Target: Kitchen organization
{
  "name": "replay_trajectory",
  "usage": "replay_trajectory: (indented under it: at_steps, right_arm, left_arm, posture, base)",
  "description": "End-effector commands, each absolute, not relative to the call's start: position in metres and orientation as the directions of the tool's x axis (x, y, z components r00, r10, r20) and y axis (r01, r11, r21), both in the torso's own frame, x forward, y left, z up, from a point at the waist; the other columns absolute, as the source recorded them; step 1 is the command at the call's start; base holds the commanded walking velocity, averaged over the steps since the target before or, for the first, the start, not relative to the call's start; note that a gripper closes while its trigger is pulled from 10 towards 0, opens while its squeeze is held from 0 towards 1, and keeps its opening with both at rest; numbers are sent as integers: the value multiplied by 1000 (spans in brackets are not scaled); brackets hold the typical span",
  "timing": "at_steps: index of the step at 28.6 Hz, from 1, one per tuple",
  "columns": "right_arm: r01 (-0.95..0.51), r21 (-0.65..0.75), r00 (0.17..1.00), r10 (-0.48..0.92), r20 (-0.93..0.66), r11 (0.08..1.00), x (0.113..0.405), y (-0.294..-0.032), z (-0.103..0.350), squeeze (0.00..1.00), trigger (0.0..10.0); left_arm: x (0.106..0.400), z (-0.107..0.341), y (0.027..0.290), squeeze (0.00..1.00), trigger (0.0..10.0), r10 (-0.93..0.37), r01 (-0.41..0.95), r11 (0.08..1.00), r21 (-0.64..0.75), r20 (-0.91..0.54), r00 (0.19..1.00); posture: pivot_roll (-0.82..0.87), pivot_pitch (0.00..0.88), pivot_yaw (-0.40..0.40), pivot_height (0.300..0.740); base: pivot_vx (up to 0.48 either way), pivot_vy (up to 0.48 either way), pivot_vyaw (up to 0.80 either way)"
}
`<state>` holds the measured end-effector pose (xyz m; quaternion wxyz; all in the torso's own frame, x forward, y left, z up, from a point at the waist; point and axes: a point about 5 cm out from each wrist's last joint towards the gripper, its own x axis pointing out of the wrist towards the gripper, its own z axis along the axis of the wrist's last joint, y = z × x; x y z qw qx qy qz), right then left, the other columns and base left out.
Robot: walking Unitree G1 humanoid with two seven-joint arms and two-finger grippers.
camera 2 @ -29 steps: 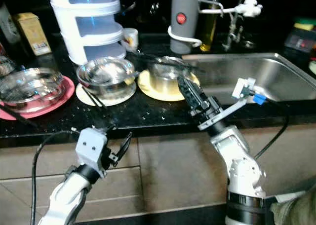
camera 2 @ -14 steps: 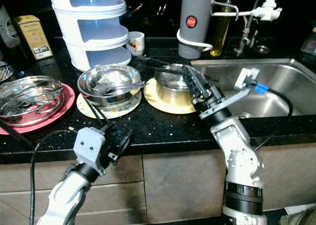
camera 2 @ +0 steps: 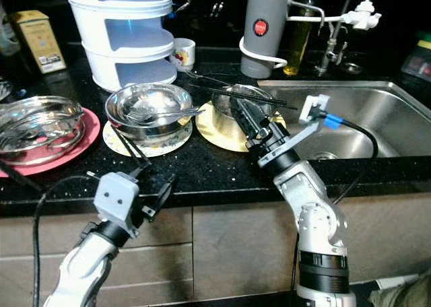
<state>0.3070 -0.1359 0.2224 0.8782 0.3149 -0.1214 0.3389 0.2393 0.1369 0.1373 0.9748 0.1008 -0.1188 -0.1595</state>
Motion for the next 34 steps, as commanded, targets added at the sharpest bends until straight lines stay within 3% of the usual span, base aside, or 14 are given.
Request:
replay_trajectory:
  at_steps: [1,14,25,34]
  right_arm:
    - [-657,468,754,513,410,591,308,-137,219,0,10000]
    - [-660,441,752,533,389,608,309,-129,216,0,10000]
    - [-674,381,738,556,382,633,312,-120,220,0,10000]
    - [-637,429,766,463,446,641,320,-130,235,0,10000]
  left_arm:
    - [238,129,132,0,10000,-353,315,922,225,153,923]
    - [241,131,133,0,10000,-338,300,929,214,171,925]
    - [245,135,136,0,10000,-316,280,939,200,182,931]
    - [250,144,131,0,10000,-345,305,931,199,214,914]
  posture:
    - [3,0,-73,740]
    - [-1,0,-75,740]
    - [1,0,-80,740]
    - [-8,0,-79,740]
  base:
    - [0,-319,0]
    - [0,-104,0]
    - [0,0,786]
    - [0,0,495]
